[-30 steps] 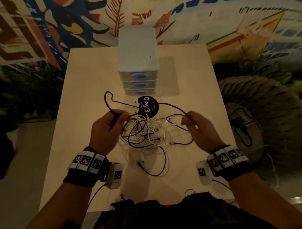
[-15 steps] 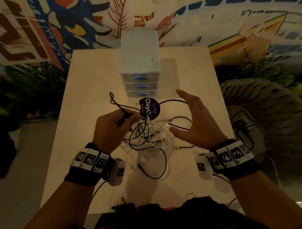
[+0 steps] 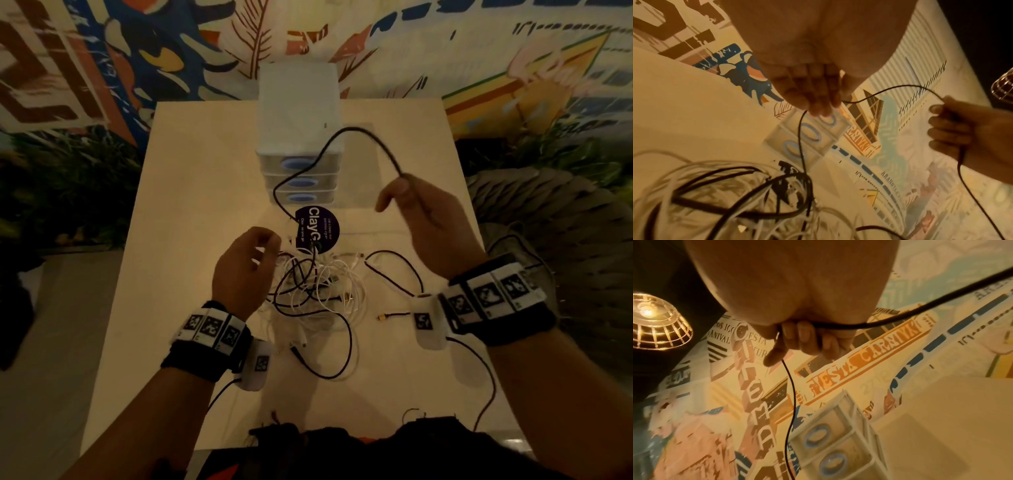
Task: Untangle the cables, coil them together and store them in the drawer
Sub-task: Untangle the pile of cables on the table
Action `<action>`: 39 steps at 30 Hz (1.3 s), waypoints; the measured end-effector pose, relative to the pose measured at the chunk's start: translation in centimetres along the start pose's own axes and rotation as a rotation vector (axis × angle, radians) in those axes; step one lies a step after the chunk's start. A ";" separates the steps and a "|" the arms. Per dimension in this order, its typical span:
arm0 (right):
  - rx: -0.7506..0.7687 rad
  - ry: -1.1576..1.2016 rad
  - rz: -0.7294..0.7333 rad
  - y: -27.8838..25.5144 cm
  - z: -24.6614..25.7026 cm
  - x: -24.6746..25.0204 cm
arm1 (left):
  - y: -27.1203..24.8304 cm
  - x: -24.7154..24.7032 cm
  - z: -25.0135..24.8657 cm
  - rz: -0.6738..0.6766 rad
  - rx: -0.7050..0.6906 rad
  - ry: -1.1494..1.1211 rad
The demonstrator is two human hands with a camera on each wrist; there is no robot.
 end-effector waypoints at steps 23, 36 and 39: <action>-0.376 -0.084 -0.142 -3.3 -9.8 -0.1 | 3.7 -3.9 -1.1 0.257 0.014 -0.098; -0.055 0.138 0.648 -3.9 3.3 -10.3 | -0.1 1.9 -8.7 0.226 -0.105 -0.293; -0.039 0.206 0.629 -2.8 4.3 -12.0 | -0.7 2.8 -8.7 0.177 -0.211 -0.218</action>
Point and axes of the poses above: each hand's wrist, its own y-axis towards the middle knuckle, its own x-axis out of the back of the hand, z = x × y, the point moved 2 cm from there along y, towards the middle knuckle, and after that the axes turned 7 degrees about -y, right-handed, at the moved point
